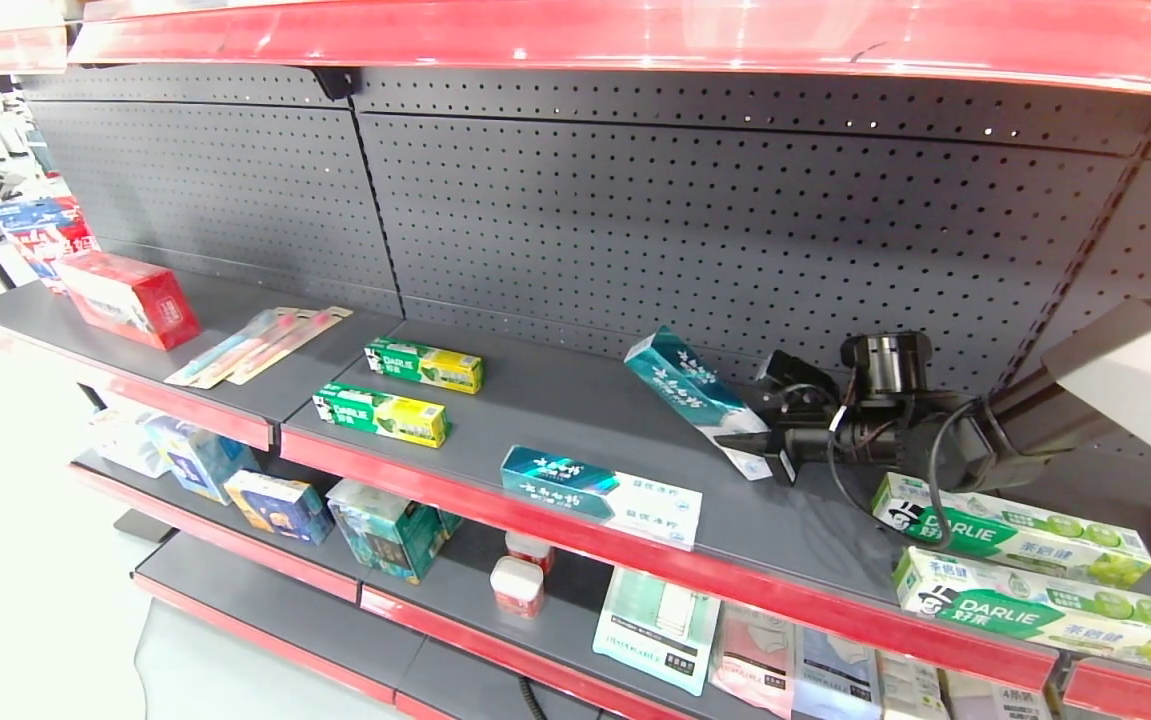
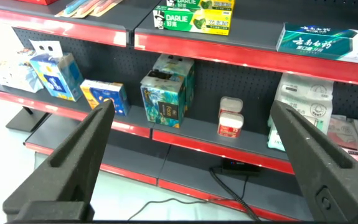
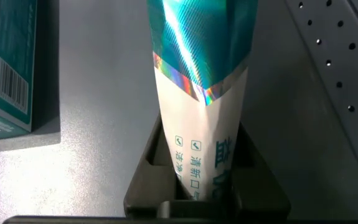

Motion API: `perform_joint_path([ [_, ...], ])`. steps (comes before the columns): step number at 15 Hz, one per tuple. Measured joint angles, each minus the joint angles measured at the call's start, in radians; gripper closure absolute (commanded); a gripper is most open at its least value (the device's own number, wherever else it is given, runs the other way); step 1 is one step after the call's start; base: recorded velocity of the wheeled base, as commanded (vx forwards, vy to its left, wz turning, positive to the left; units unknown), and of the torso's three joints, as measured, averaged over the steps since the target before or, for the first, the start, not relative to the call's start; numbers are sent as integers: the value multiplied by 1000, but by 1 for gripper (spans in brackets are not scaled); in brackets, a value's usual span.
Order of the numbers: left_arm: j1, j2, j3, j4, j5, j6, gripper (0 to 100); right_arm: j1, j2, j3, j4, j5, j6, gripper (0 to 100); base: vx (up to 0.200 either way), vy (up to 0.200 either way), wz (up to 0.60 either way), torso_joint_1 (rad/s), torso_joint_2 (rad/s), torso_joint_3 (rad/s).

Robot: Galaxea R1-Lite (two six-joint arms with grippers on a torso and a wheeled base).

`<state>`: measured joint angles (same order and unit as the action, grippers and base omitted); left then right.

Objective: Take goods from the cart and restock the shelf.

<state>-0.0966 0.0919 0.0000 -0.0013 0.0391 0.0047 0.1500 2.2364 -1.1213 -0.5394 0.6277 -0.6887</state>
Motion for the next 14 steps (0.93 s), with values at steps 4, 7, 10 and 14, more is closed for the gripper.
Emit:
perform_joint_path([
  [4, 0, 0, 0, 0, 0, 0, 0, 0, 1, 5, -1, 1, -12, 0, 0, 0, 0, 0, 0, 0],
  [7, 0, 0, 0, 0, 0, 0, 0, -4, 1, 9, -1, 1, -21, 0, 0, 0, 0, 0, 0, 0],
  [10, 0, 0, 0, 0, 0, 0, 0, -7, 1, 8, -2, 1, -21, 0, 0, 0, 0, 0, 0, 0],
  [14, 0, 0, 0, 0, 0, 0, 0, -36, -13, 7, -4, 0, -13, 0, 0, 0, 0, 0, 0, 0],
])
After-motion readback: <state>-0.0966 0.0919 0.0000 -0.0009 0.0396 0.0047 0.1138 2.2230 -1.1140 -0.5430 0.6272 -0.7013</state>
